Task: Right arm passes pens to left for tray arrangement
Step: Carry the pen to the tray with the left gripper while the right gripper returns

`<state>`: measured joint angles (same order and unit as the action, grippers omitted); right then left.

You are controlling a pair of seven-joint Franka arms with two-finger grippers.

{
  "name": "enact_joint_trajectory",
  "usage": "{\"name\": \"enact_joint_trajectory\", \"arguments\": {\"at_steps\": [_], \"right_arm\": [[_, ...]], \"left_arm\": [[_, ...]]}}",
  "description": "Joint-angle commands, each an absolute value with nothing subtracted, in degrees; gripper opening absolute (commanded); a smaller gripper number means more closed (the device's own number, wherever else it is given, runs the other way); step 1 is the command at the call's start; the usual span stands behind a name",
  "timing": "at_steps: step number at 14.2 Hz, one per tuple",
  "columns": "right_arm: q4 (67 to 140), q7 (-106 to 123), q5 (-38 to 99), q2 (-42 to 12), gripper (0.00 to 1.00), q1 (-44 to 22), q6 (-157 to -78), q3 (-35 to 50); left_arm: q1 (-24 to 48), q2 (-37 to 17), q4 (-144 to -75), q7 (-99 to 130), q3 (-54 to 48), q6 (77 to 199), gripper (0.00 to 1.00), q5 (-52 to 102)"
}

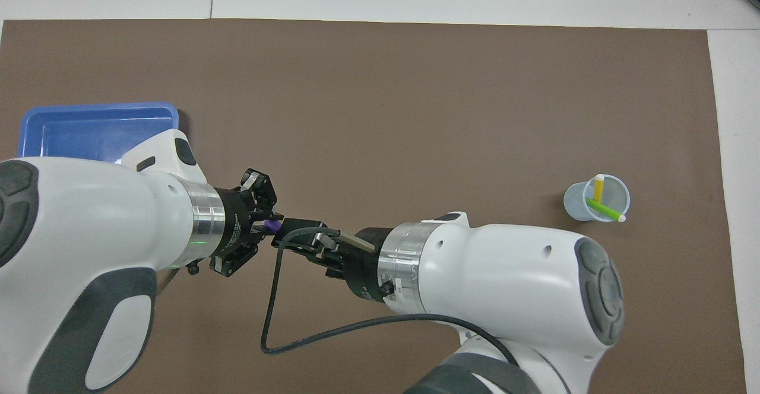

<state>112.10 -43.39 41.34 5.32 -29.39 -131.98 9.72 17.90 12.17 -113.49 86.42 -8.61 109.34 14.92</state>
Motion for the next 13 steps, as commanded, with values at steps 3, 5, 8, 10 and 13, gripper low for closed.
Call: {"name": "enact_joint_trajectory", "arguments": {"at_steps": [3, 5, 8, 10, 13], "right_arm": [[109.0, -42.5, 25.4, 6.6, 1.00, -24.3, -118.3, 9.8], [107.8, -36.7, 21.9, 7.6, 1.00, -20.8, -110.7, 9.8], [108.0, -19.6, 16.5, 8.4, 1.00, -14.2, -102.8, 9.7], [108.4, -13.6, 14.7, 8.4, 1.00, -9.0, -101.3, 9.7], [110.4, -7.7, 9.7, 9.4, 1.00, -5.0, -101.4, 9.8]], "left_arm": [[17.4, 12.7, -113.5, 84.0, -7.9, 109.1, 0.06, 15.3], [15.7, 12.7, -113.5, 80.9, -7.6, 109.1, 0.05, 14.8], [12.8, 12.7, -113.3, 76.3, -7.6, 107.4, 0.05, 14.7], [11.4, 12.7, -113.3, 74.5, -7.6, 107.5, 0.04, 14.1], [8.4, 12.9, -113.2, 68.8, -7.6, 107.3, 0.04, 12.6]]}}
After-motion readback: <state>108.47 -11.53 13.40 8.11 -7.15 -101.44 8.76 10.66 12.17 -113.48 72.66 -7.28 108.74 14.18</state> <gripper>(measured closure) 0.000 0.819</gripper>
